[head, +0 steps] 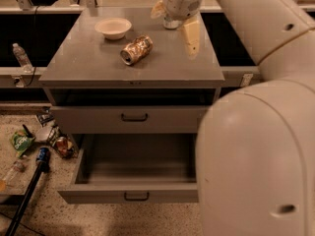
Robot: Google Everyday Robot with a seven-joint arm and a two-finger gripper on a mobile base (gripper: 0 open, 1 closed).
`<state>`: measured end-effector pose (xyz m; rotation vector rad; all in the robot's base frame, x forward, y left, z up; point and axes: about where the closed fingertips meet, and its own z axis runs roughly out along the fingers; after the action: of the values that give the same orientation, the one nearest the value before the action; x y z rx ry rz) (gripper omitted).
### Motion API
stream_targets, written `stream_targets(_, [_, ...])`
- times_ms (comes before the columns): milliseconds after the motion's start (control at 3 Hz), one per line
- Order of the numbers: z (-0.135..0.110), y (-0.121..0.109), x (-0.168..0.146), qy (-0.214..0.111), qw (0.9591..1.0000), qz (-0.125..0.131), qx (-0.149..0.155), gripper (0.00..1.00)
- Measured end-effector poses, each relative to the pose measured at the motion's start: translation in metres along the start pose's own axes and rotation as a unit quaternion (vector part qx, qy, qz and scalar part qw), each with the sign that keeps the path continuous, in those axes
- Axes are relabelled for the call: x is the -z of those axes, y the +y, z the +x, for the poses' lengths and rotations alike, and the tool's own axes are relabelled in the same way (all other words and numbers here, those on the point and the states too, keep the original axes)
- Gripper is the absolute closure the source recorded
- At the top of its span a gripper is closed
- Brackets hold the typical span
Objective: Place orange can into middle drawer
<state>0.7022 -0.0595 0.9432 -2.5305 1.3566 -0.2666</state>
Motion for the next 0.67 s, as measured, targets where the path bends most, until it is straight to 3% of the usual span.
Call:
stream_targets(333, [-0.01, -0.037, -0.018, -0.011, 0.9989, 0.015, 0.042, 0.0])
stream_targets(667, [-0.023, -0.073, -0.068, -0.01, 0.9963, 0.001, 0.085, 0.0])
